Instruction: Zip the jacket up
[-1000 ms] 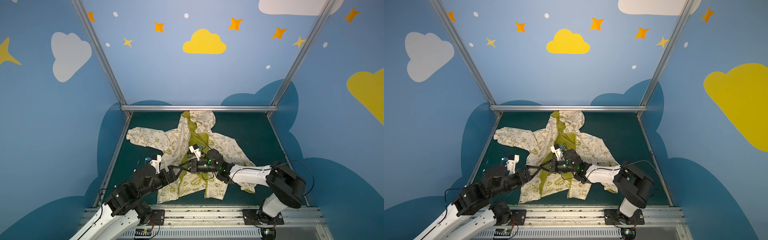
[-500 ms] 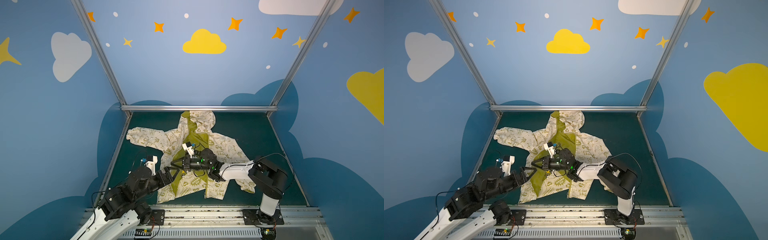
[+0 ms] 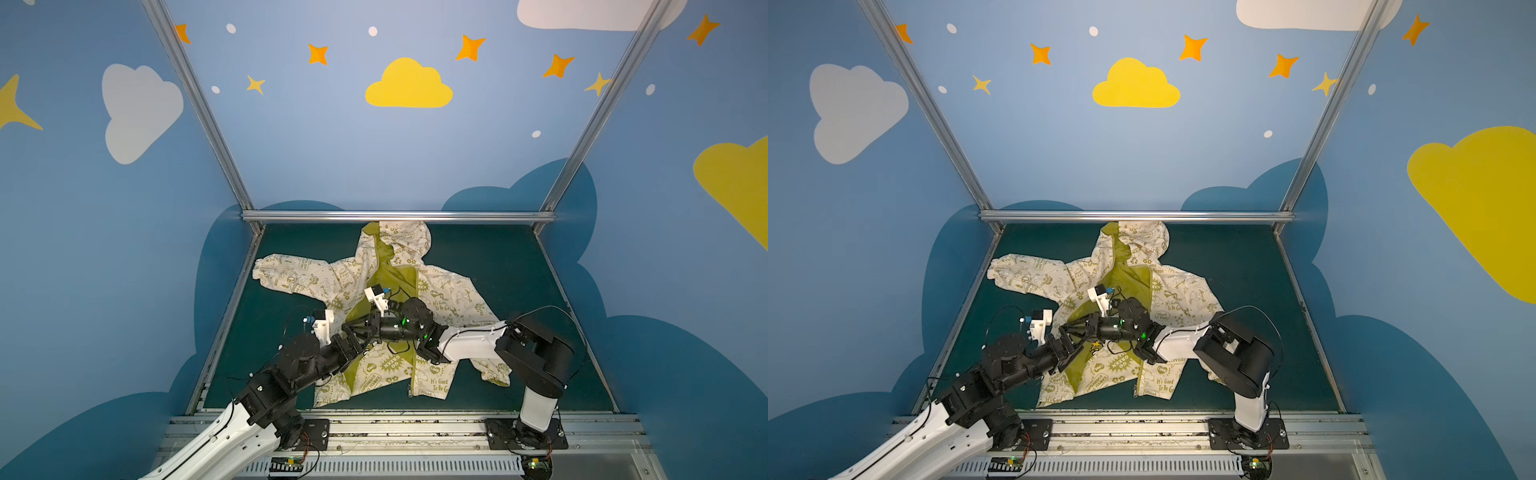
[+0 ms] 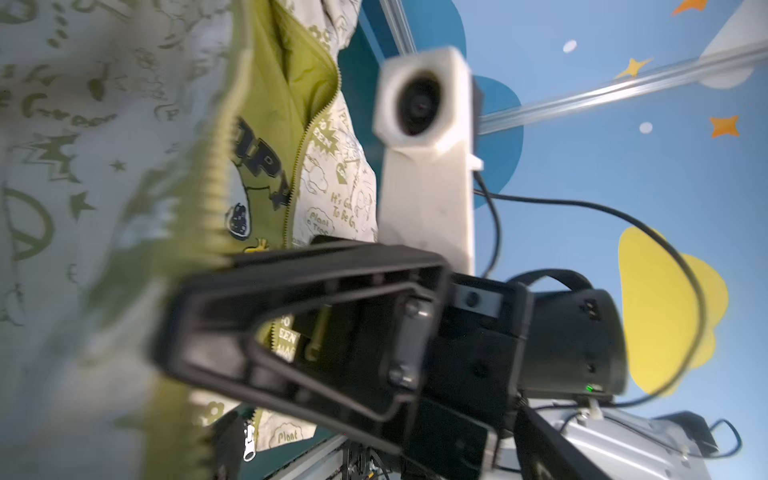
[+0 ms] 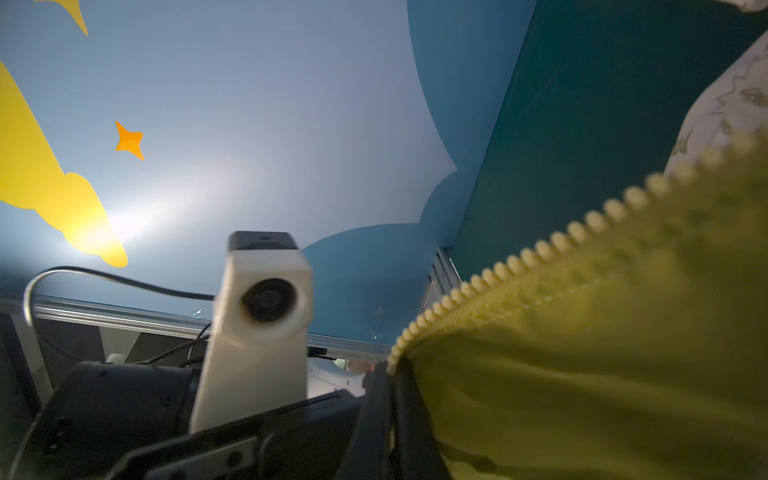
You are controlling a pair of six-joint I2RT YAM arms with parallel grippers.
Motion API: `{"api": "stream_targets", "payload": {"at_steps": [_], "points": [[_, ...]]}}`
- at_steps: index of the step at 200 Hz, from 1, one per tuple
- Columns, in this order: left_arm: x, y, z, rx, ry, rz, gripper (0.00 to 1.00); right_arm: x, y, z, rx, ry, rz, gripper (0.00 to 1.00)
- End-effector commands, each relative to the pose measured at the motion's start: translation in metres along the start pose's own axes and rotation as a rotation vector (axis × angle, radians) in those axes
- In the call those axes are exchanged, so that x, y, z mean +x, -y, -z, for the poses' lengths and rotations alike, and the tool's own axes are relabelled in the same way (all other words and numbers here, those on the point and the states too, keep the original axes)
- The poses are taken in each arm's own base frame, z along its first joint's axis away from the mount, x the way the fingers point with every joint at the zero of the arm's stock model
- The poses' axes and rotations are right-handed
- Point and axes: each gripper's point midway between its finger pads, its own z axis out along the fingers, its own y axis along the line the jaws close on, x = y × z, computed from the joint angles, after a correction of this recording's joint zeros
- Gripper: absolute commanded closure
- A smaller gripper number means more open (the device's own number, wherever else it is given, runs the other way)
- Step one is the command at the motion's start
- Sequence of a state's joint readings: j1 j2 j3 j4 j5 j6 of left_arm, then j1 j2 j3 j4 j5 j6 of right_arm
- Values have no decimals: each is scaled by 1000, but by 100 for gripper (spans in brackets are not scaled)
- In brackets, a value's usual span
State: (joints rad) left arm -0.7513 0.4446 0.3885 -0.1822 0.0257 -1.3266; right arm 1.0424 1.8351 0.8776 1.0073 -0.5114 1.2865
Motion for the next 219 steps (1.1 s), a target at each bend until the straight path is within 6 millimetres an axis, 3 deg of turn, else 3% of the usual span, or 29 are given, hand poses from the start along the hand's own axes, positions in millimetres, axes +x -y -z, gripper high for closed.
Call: {"api": "stream_targets", "payload": {"at_steps": [1, 68, 176, 204, 219], "points": [[-21, 11, 8, 61, 122, 33, 1, -4, -18, 9, -42, 23, 24, 100], [-27, -14, 6, 54, 180, 89, 1, -5, -17, 24, -26, 49, 28, 100], [-41, -19, 2, 7, 214, 71, 7, -8, -21, 50, 4, 83, 50, 100], [-40, -28, 6, -65, 209, 47, 23, -11, -21, 52, 3, 93, 52, 100], [-42, -30, 10, -97, 219, 28, 38, -13, -21, 52, 0, 94, 49, 100]]}}
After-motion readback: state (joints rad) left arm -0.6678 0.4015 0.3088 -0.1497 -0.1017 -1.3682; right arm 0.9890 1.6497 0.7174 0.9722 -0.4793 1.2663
